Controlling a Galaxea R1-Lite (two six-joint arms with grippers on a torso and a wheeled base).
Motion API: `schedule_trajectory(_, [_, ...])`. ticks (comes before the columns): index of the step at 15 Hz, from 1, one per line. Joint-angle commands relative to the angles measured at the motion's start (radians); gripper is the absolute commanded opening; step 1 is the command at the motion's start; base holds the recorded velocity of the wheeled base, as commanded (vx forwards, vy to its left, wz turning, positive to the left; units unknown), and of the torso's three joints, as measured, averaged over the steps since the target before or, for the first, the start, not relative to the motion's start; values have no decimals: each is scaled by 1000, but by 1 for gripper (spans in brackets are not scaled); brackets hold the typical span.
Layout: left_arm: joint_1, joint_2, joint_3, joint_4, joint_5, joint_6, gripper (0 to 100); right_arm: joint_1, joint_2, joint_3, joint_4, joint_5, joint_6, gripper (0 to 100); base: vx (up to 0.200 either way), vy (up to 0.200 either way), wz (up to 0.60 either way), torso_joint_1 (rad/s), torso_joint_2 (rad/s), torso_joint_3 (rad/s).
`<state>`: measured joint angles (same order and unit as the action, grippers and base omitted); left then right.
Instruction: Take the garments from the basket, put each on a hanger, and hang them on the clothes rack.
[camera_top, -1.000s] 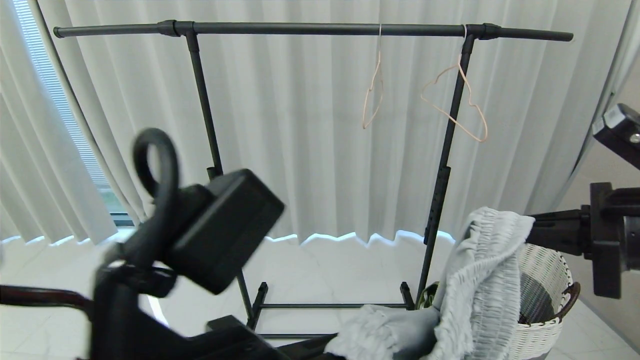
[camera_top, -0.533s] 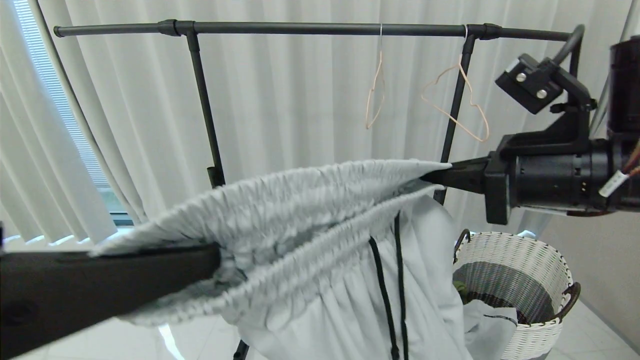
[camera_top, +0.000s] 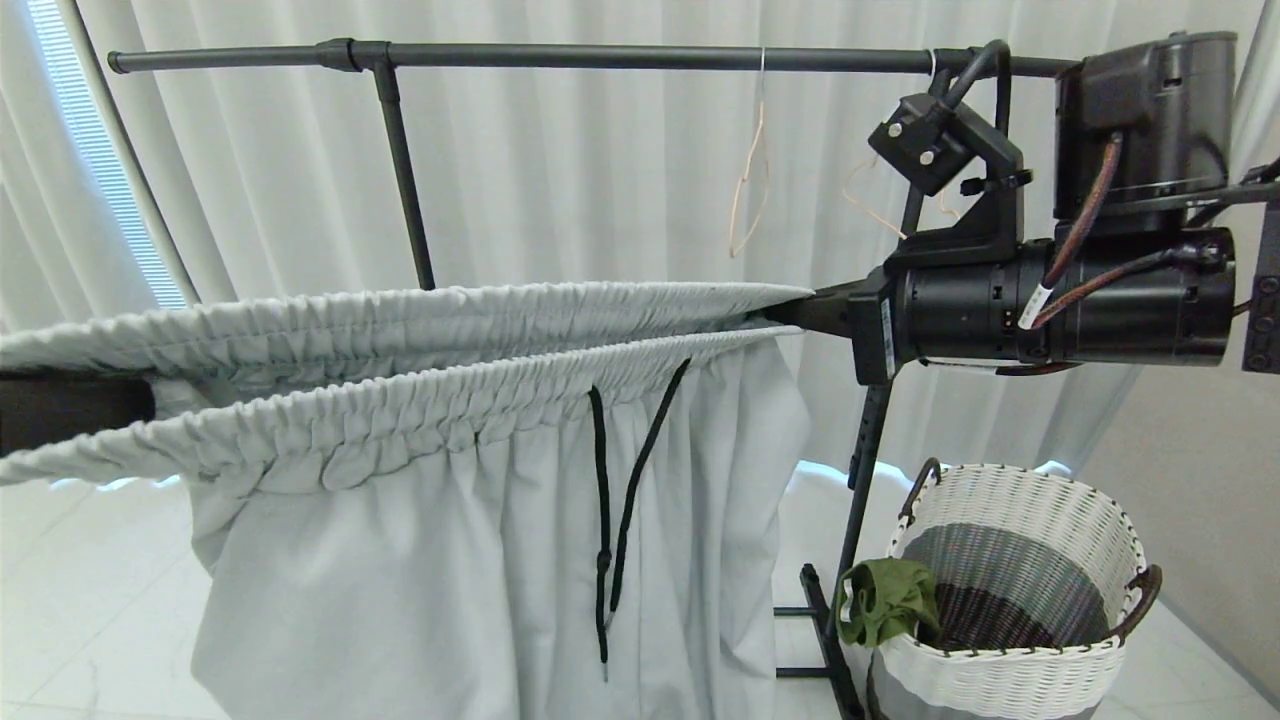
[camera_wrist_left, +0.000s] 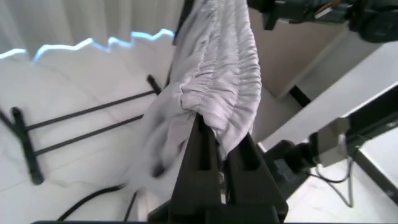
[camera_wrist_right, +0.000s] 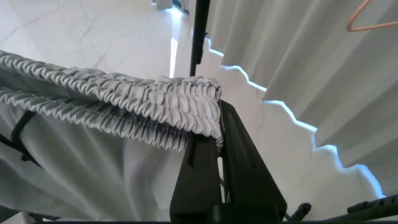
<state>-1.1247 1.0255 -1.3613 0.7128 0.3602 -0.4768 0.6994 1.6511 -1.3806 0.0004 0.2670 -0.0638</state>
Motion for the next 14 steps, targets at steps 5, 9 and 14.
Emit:
schedule_trajectory(5, [62, -36, 218, -3, 108, 199, 0, -32, -94, 104, 18, -12, 1, 0, 0, 0, 0, 0, 0, 0])
schedule_trajectory(9, [112, -9, 214, -73, 108, 210, 0, -61, -194, 140, 72, -12, 1, 0, 0, 0, 0, 0, 0, 0])
schedule_trajectory(14, [367, 235, -36, -161, 37, 288, 0, -127, -261, 86, 72, -11, 1, 0, 0, 0, 0, 0, 0, 0])
